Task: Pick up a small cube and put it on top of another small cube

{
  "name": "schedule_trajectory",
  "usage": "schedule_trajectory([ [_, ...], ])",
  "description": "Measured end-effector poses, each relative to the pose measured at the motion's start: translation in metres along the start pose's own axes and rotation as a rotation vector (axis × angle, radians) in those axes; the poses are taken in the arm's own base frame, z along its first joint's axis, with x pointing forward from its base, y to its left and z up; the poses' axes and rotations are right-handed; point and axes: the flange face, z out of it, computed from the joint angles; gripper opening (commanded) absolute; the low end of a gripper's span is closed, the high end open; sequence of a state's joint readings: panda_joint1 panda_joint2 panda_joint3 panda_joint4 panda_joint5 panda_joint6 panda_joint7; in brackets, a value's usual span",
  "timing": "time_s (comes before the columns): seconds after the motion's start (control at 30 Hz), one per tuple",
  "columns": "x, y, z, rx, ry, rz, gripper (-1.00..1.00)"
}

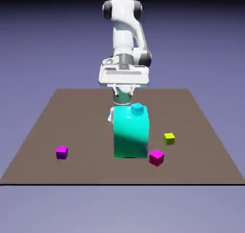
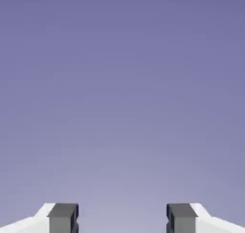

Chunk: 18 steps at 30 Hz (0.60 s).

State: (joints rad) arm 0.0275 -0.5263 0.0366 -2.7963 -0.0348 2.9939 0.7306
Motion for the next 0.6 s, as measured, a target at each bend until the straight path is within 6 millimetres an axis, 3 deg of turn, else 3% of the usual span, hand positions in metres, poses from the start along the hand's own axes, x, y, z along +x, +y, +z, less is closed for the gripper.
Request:
schedule_trajectory([
  [0.13, -0.073, -0.038, 0.049, -0.117, -0.203, -0.309, 0.0],
  [0.3, -0.178, -0.065, 0.09, -0.245, -0.431, -0.706, 0.0],
  [0.43, -0.273, -0.075, 0.102, -0.32, -0.584, -1.052, 0.0],
  [0.5, -0.303, -0.068, 0.11, -0.37, -0.649, -1.181, 0.0],
  [0.53, -0.334, -0.07, 0.104, -0.373, -0.676, -1.292, 0.0],
  [0.6, -0.368, -0.064, 0.104, -0.407, -0.729, -1.439, 0.0],
])
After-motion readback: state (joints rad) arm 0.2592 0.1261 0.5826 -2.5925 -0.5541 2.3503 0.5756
